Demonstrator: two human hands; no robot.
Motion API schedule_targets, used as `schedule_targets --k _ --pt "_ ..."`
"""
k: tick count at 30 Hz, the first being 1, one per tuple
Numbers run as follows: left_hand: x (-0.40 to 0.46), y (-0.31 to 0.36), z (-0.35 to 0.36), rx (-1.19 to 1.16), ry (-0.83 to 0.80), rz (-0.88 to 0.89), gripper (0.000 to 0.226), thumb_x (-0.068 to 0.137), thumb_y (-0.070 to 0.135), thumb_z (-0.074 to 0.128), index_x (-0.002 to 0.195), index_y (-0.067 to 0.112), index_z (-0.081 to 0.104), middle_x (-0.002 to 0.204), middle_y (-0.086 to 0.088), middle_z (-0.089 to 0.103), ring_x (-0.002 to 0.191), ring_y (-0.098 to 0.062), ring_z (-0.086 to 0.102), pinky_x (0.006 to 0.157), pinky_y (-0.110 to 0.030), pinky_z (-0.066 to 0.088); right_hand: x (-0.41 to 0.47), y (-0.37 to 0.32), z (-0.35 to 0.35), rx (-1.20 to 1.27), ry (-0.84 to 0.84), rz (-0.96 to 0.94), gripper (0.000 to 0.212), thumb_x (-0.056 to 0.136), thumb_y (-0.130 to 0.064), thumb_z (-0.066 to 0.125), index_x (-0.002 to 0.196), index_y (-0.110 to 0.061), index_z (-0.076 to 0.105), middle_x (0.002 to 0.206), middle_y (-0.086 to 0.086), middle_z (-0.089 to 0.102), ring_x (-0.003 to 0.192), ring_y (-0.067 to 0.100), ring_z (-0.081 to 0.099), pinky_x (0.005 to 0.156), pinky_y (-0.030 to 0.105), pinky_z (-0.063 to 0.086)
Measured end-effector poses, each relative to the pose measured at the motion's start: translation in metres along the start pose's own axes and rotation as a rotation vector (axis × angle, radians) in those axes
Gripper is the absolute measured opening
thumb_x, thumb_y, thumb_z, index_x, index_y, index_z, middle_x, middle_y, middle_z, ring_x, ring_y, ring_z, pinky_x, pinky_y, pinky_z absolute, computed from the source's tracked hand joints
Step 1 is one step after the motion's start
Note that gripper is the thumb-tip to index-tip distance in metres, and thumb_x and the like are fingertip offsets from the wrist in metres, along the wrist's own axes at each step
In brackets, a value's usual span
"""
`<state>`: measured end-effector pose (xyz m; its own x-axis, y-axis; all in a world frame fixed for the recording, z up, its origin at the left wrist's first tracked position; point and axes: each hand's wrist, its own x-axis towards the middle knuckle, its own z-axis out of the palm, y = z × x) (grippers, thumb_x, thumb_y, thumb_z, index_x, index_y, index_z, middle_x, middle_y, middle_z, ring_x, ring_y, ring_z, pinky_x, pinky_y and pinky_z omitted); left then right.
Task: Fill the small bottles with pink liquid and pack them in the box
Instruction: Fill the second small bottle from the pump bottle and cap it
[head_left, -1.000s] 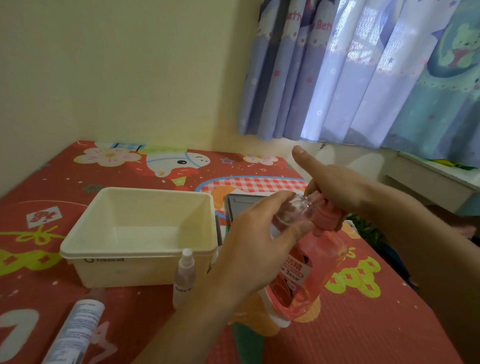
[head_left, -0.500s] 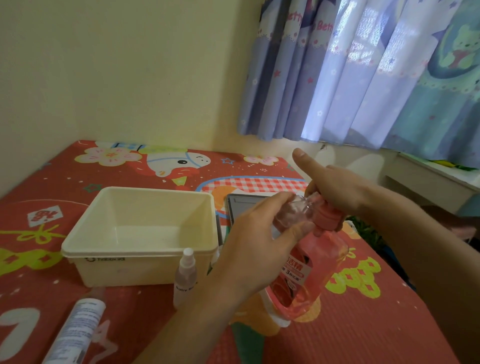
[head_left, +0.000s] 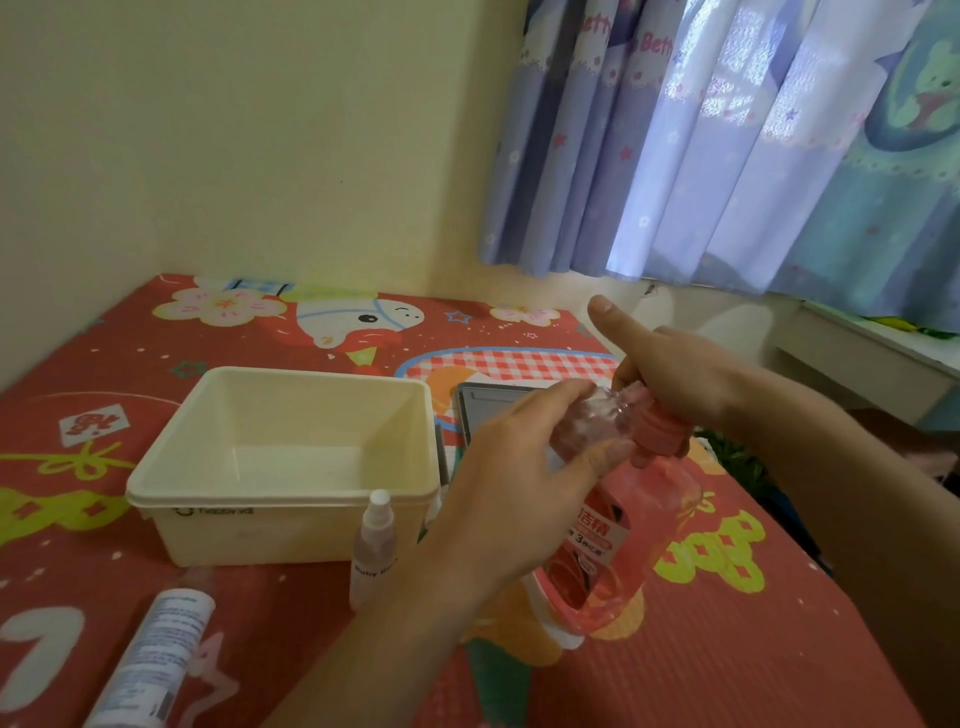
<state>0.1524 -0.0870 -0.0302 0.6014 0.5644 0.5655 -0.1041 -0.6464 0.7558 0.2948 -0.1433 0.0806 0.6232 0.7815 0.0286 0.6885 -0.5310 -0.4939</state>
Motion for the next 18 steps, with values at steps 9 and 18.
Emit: schedule_targets --k 9,18 --pt "0.0 0.002 0.0 0.01 0.018 -0.002 0.049 0.089 0.058 0.062 0.134 0.042 0.048 0.105 0.044 0.052 0.107 0.026 0.047 0.082 0.004 0.036 -0.003 -0.007 -0.014 0.104 -0.165 0.088 0.101 0.065 -0.096 0.026 0.079 -0.008 0.074 0.041 -0.007 0.053 0.039 0.013 0.056 0.047 0.034 0.056" --pt "0.0 -0.001 0.0 0.001 0.008 0.005 0.051 0.09 0.053 0.065 0.135 0.032 0.056 0.106 0.036 0.056 0.105 0.024 0.049 0.085 0.003 0.034 -0.001 0.0 0.001 -0.001 0.002 0.027 0.092 0.081 -0.085 0.02 0.099 -0.01 0.07 0.083 0.0 0.063 0.073 0.013 0.056 0.078 0.034 0.037"
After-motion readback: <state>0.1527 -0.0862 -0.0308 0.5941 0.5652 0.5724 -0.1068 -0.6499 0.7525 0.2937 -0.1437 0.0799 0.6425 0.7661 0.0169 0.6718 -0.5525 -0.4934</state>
